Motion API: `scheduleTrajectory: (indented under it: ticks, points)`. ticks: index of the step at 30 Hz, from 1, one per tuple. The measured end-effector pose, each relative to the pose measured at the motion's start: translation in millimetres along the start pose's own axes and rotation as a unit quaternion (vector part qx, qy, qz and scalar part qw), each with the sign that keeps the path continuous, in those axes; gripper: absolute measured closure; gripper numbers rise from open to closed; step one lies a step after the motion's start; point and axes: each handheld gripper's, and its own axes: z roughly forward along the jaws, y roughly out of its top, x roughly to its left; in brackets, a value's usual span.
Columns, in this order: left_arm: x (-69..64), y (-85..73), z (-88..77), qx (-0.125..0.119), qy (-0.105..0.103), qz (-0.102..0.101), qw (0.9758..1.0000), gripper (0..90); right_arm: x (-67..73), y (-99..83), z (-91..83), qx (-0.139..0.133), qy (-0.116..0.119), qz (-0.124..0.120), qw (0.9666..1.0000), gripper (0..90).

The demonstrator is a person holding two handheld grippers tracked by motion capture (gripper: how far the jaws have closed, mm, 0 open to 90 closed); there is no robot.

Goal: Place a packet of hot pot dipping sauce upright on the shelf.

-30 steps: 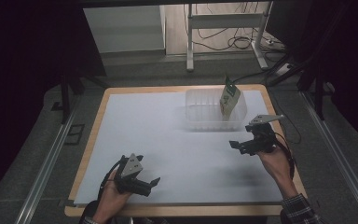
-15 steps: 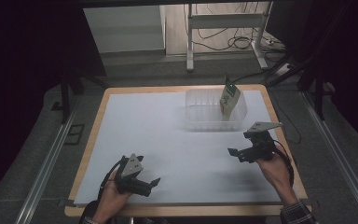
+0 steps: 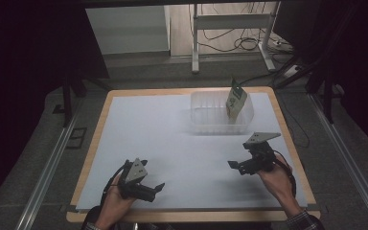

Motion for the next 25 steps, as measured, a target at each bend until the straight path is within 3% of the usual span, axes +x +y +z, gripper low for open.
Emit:
scheduleTrajectory:
  ticks: [13, 25]
  points:
    - [-0.4, -0.1, 0.7, 0.006, -0.004, -0.001, 1.0000, 0.2, 13.9, -5.4, 21.1, 0.024, 0.016, -0.026, 0.9992, 4.0]
    - [-0.3, 0.4, 1.1, 0.008, -0.006, -0.003, 0.9999, 0.2, 12.1, -8.9, 26.9, 0.036, 0.025, -0.026, 0.9987, 3.0]
